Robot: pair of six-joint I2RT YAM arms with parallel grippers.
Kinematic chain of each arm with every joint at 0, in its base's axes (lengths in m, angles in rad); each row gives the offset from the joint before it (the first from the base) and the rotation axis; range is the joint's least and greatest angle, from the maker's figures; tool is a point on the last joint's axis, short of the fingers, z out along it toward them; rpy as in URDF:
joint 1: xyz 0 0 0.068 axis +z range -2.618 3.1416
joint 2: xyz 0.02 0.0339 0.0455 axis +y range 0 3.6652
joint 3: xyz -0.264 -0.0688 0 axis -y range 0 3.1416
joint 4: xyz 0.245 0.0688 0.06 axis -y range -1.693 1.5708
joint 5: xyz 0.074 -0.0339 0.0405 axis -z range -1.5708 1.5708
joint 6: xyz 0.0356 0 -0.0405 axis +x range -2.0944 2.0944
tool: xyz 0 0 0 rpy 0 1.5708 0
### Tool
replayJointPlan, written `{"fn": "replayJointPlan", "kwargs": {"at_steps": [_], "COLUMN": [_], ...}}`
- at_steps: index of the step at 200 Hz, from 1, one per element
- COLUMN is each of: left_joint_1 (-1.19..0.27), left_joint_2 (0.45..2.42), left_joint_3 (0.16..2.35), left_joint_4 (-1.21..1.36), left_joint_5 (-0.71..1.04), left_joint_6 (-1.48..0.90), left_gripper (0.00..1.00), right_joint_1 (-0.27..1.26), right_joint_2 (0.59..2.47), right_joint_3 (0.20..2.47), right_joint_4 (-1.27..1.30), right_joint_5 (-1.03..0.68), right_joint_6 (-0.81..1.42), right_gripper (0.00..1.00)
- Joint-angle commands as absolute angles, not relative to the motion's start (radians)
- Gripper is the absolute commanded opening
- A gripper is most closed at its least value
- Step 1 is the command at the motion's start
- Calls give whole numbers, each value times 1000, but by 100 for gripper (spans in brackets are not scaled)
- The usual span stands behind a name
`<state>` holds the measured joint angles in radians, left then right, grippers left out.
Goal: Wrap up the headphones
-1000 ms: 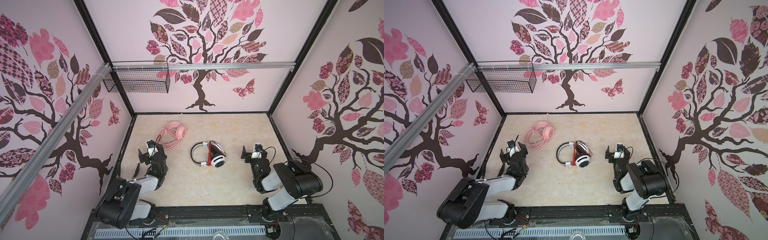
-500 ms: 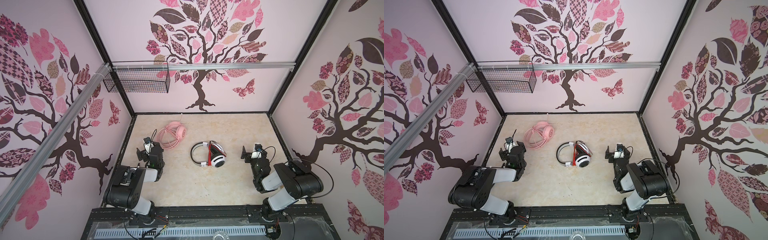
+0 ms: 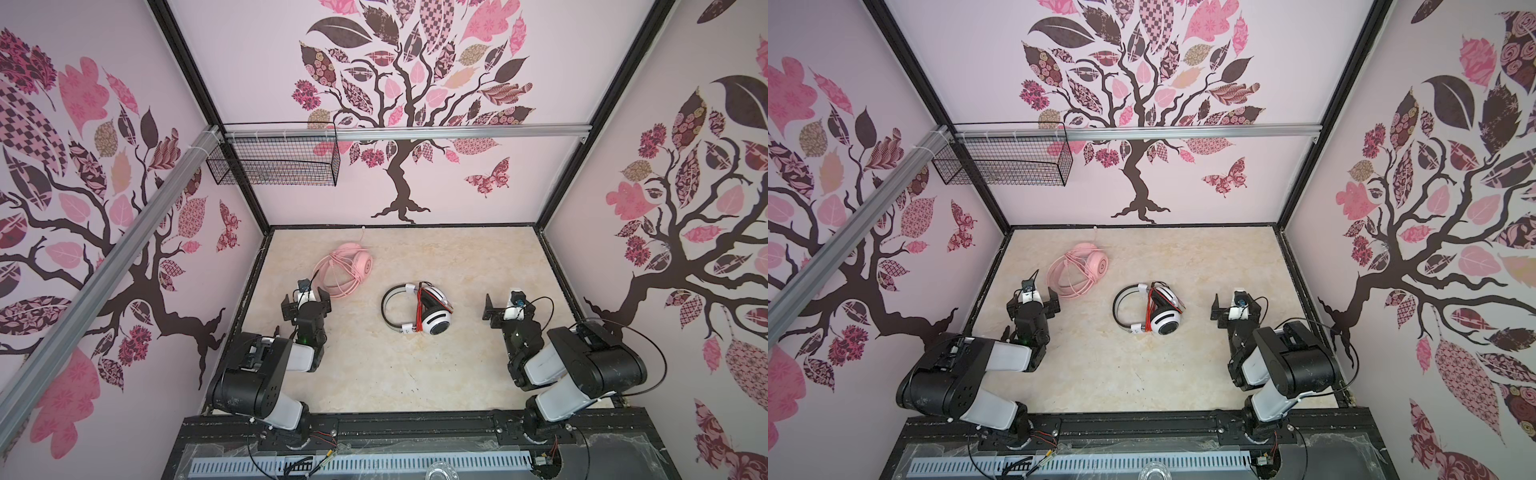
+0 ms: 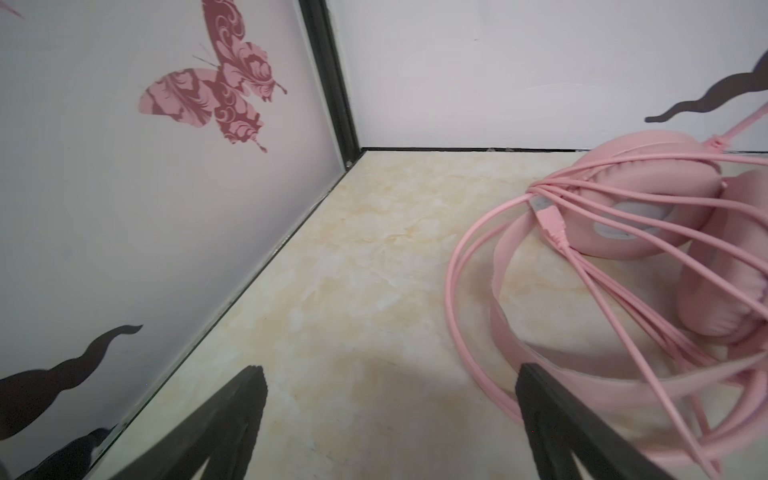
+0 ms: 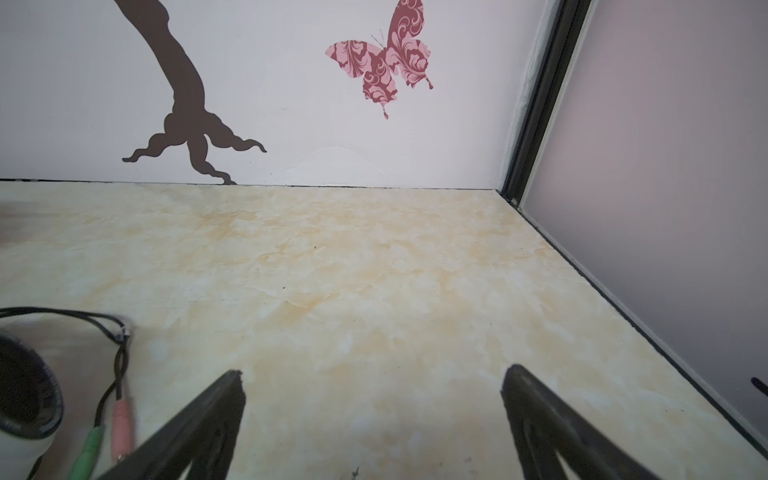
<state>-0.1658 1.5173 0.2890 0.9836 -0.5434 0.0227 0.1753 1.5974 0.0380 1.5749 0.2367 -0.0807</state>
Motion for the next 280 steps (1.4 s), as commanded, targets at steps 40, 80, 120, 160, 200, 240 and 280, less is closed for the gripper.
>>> {"fn": "replayJointPlan", "kwargs": {"at_steps": [40, 80, 120, 160, 200, 240, 280], "left_joint_1": [-129, -115, -9, -8, -24, 49, 51], "left_joint_2": [1525, 1526, 1547, 1539, 1558, 1583, 1563], "left_joint_3": [216, 267, 394, 394, 227, 395, 385], "left_joint_4": [1179, 1088, 851, 834, 1170, 888, 879], "left_joint_5": [-406, -294, -168, -155, -110, 29, 56], "left_joint_6": [22, 49, -32, -27, 4, -35, -25], "left_gripper": [98, 98, 98, 98, 98, 98, 98], "right_joint_1": [178, 178, 178, 178, 188, 55, 36], "right_joint_2": [1609, 1594, 1595, 1577, 1608, 1560, 1567], "right_joint_3": [63, 75, 78, 83, 30, 307, 291], "right_joint_4": [1663, 1602, 1597, 1560, 1699, 1101, 1151], "right_joint_5": [231, 230, 229, 246, 162, 122, 93], "right_joint_6": [-95, -92, -92, -84, -132, 34, 40], "right_gripper": [100, 100, 100, 100, 100, 100, 100]}}
